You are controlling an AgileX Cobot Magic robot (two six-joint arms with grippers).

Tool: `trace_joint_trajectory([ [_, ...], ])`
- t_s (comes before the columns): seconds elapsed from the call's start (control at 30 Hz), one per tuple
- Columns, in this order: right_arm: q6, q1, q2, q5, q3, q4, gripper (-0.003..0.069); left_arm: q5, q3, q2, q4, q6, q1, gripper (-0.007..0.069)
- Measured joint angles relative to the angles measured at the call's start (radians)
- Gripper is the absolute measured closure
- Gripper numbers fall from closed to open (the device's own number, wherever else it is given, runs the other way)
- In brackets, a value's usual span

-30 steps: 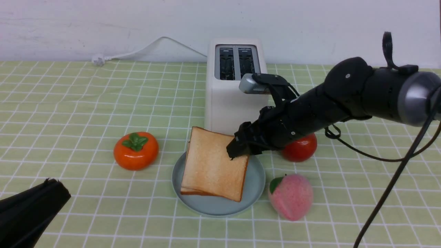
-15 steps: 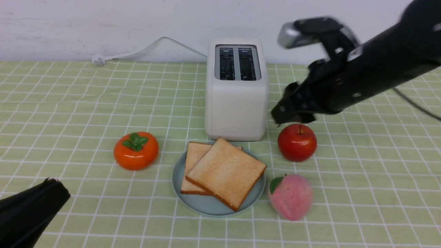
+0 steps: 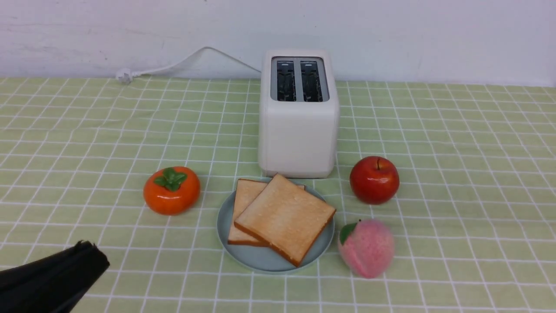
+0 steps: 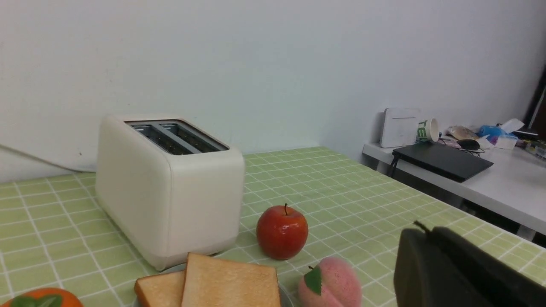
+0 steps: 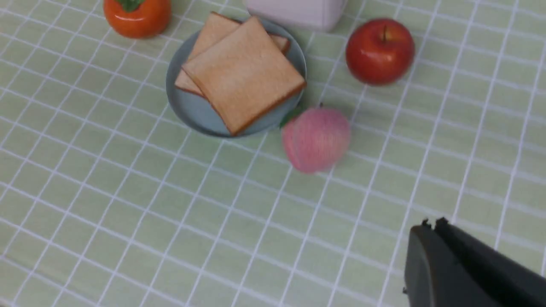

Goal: Take toasted bread from bread machine on green coffee tablecloth place on plate.

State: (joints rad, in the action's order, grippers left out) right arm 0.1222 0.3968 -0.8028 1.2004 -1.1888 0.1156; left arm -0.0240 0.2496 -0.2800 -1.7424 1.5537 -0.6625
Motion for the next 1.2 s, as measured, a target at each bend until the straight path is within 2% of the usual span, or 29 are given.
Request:
trace_joint_trajectory([
  [0.23,0.141,0.0,0.31,-0.009,0.294,-0.024,0.0662,-0.027,0.0,0.0,0.0,0.0,0.0,0.0637],
  [0.4,0.209,0.0,0.497,-0.169,0.521,-0.077,0.0658,-0.029,0.0,0.0,0.0,0.0,0.0,0.0637],
  [0.53,0.224,0.0,0.547,-0.244,0.611,-0.082,0.0657,-0.03,0.0,0.0,0.0,0.0,0.0,0.0637],
  [0.73,0.228,0.0,0.553,-0.253,0.712,-0.086,0.0651,-0.03,0.0,0.0,0.0,0.0,0.0,0.0637],
  [0.97,0.228,-0.005,0.562,-0.286,0.726,-0.116,0.0645,-0.031,0.0,0.0,0.0,0.0,0.0,0.0637],
  [1.07,0.184,-0.092,0.599,-0.418,0.762,-0.155,0.0655,-0.031,0.0,0.0,0.0,0.0,0.0,0.0637],
  [1.2,0.01,-0.256,0.673,-0.691,0.932,-0.116,0.0678,-0.031,0.0,0.0,0.0,0.0,0.0,0.0636],
])
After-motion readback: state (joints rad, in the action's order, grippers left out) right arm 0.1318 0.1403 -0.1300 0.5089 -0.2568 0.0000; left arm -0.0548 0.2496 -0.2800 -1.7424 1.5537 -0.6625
